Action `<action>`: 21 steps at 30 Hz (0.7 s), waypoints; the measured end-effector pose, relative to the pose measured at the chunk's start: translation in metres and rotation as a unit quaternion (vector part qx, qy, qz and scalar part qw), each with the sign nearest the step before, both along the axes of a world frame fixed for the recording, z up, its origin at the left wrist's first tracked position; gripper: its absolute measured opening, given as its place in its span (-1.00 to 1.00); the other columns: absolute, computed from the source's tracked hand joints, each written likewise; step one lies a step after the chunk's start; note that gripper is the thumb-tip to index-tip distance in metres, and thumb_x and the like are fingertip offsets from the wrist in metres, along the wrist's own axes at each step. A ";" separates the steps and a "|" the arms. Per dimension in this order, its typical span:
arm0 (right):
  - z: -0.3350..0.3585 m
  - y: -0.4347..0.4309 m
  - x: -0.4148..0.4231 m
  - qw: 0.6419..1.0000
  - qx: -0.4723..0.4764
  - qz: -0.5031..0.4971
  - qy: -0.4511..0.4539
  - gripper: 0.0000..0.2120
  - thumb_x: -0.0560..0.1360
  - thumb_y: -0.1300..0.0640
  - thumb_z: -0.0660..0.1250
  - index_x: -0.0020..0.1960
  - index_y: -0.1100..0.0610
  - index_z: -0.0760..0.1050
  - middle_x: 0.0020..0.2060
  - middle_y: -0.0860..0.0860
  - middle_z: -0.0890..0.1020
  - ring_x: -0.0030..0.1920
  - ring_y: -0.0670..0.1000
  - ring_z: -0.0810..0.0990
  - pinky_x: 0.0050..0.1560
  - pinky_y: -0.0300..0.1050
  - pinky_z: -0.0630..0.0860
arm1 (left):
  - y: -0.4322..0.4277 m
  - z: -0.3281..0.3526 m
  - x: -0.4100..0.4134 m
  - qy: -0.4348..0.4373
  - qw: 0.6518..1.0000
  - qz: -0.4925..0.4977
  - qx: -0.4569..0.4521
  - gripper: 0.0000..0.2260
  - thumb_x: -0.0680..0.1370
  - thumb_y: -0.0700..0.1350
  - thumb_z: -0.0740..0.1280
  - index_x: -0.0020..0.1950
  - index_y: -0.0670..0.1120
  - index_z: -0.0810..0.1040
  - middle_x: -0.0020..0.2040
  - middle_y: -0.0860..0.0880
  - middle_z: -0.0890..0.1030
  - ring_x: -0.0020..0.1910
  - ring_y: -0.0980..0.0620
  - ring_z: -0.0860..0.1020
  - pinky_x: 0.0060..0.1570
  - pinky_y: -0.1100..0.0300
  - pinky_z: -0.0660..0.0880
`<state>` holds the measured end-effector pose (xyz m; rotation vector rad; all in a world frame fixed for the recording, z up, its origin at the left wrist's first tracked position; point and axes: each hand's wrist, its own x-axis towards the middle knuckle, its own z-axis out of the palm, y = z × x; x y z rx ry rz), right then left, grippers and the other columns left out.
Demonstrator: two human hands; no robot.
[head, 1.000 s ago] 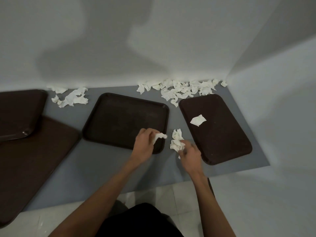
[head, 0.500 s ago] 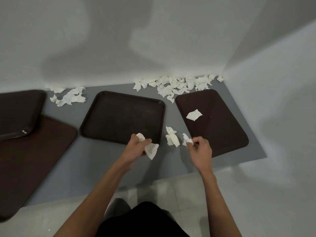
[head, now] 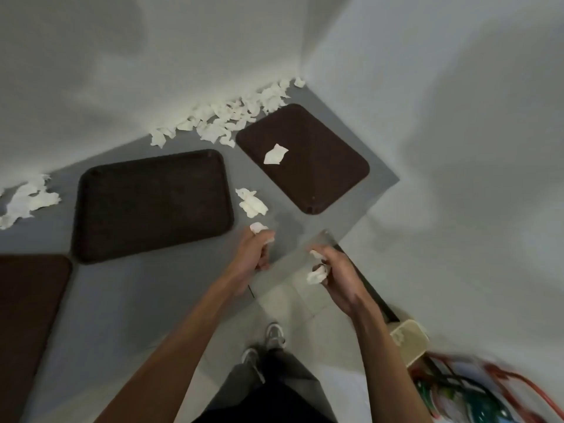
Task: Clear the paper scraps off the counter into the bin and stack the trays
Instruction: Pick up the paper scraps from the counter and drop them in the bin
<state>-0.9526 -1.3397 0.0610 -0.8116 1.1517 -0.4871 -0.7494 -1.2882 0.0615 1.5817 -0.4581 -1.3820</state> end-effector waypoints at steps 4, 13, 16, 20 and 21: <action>-0.023 0.041 -0.073 0.989 -0.070 0.061 0.115 -0.61 0.39 0.21 0.66 0.18 0.03 0.70 -0.10 -0.11 0.70 -0.10 -0.11 0.64 -0.05 -0.24 0.57 | -0.006 -0.016 -0.066 0.072 0.996 -0.026 0.044 -0.79 0.65 0.11 0.29 -0.03 -0.01 0.45 -0.35 0.06 0.39 -0.47 0.10 0.25 -0.43 0.19 0.27; -0.086 0.078 -0.255 0.977 -0.047 -0.078 0.192 -0.75 0.70 0.29 0.26 0.00 0.21 0.71 -0.07 0.12 0.76 -0.07 0.10 0.70 0.10 -0.05 0.67 | -0.011 -0.068 -0.246 0.068 0.978 -0.188 0.052 -0.79 0.70 -0.17 0.16 0.01 -0.18 0.56 -0.28 -0.05 0.40 -0.42 0.08 0.36 -0.36 0.18 0.38; -0.104 0.076 -0.321 0.980 -0.024 -0.112 0.160 -0.77 0.74 0.33 0.15 0.13 0.37 0.58 -0.11 0.19 0.71 -0.22 0.06 0.63 -0.11 -0.10 0.67 | -0.018 -0.094 -0.318 0.038 0.970 -0.235 0.055 -0.77 0.69 -0.28 0.10 -0.05 -0.16 0.51 -0.27 -0.11 0.50 -0.35 0.00 0.45 -0.32 0.17 0.41; -0.151 0.072 -0.397 0.975 0.021 -0.098 0.197 -0.68 0.70 0.29 0.09 0.06 0.21 0.64 -0.20 0.09 0.54 -0.33 -0.05 0.47 -0.34 -0.19 0.40 | -0.018 -0.143 -0.400 -0.020 0.959 -0.262 0.104 -0.78 0.66 -0.30 0.04 0.04 -0.15 0.48 -0.24 -0.10 0.47 -0.39 0.04 0.43 -0.39 0.20 0.37; -0.167 0.068 -0.418 0.972 0.050 -0.096 0.208 -0.71 0.65 0.22 0.16 -0.03 0.14 0.66 -0.22 0.05 0.53 -0.32 -0.04 0.44 -0.32 -0.18 0.36 | -0.019 -0.159 -0.426 -0.031 0.955 -0.269 0.121 -0.79 0.66 -0.26 0.05 0.03 -0.14 0.47 -0.27 -0.07 0.42 -0.43 0.07 0.38 -0.43 0.21 0.31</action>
